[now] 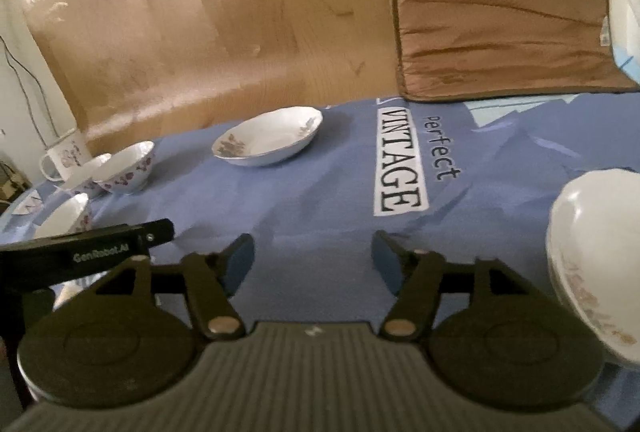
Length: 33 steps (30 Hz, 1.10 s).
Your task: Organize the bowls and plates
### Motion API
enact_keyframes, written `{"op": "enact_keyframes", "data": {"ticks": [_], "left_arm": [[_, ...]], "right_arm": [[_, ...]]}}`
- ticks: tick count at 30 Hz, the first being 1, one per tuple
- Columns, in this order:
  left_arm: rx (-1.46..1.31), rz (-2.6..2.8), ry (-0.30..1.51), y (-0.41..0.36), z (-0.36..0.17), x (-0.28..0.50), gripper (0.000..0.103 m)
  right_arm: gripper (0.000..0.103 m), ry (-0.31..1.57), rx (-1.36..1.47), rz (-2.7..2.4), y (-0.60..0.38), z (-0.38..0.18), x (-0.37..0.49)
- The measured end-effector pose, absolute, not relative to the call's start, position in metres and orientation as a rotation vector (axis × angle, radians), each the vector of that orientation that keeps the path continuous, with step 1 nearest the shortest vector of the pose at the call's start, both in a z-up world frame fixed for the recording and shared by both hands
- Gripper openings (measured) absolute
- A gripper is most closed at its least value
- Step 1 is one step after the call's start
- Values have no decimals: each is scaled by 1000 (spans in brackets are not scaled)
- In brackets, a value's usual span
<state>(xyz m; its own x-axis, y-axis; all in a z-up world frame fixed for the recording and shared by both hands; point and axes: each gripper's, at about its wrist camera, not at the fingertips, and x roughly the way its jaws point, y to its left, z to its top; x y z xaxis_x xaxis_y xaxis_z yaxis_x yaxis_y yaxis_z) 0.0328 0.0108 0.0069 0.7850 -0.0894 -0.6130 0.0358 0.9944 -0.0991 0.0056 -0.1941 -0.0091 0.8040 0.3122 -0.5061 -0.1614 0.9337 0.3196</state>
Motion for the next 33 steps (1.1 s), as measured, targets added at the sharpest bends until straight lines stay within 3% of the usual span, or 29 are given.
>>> {"op": "enact_keyframes", "data": {"ticks": [3,5,10,20,26,28,30,33], "left_arm": [[-98,-69,667,13,7,33,63],[-103,-70,667,14,7,33,66],[-112,-64,655,17,8,32,80],[-122,-54,641,19,8,31,84],[-168,-27,602,27,9,27,91],[-206,-10,587,33,10,26,94],[-205,-11,595,34,11,27,94],[-198,-15,595,33,12,28,93]], "right_arm": [[91,590,277,292,-192,-9,9],[93,597,250,291,-187,-8,9],[94,613,159,253,-174,-8,9],[103,659,-8,204,-152,-12,15],[103,659,22,165,-154,-10,24],[97,661,76,159,-159,-5,32],[74,648,142,155,-164,2,43],[70,660,281,175,-176,12,67]]}}
